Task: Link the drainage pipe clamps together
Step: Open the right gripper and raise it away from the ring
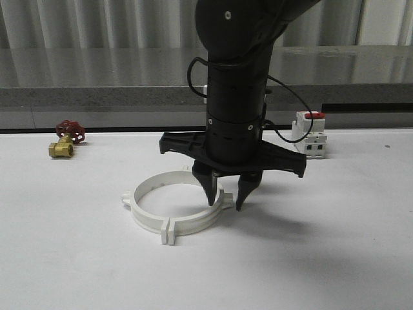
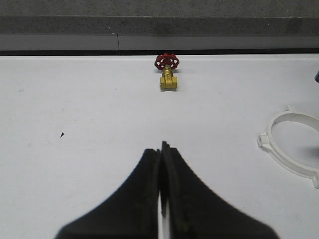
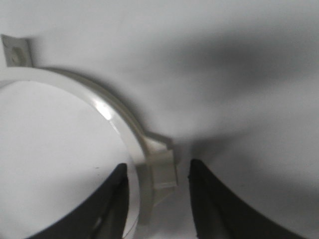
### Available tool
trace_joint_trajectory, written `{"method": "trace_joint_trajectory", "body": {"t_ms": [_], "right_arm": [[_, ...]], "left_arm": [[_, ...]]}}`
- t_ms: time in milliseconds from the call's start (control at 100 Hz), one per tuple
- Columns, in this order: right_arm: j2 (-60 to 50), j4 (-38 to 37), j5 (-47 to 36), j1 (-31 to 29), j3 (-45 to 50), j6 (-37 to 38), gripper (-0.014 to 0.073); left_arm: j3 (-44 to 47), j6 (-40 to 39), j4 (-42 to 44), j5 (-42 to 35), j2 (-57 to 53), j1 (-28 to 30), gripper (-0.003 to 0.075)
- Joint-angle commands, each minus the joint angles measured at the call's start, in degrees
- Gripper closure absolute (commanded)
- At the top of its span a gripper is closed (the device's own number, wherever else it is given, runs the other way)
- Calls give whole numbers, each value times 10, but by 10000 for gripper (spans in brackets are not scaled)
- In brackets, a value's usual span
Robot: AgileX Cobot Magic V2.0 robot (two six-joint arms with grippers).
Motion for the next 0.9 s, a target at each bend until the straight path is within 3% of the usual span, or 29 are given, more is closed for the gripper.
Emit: {"method": "trace_joint_trajectory", "body": {"t_ms": [0,320,590,730,890], "right_arm": [[-30,-9,-12,0,-18,-2,187],[-39,-61,-4,0,-22,-19,177],[-115,-134,-30,-10,-22,-57,177],[-173,-198,2,-36,-22,-84,177],[-238,-204,32,-98,-16,-139,179]], "left_arm": [[-16,0,-2,-43,5,0,741],[-16,0,-2,-43,5,0,741],[-16,0,-2,-43,5,0,741],[-16,0,-2,-43,5,0,741],[-16,0,-2,-43,5,0,741]]}}
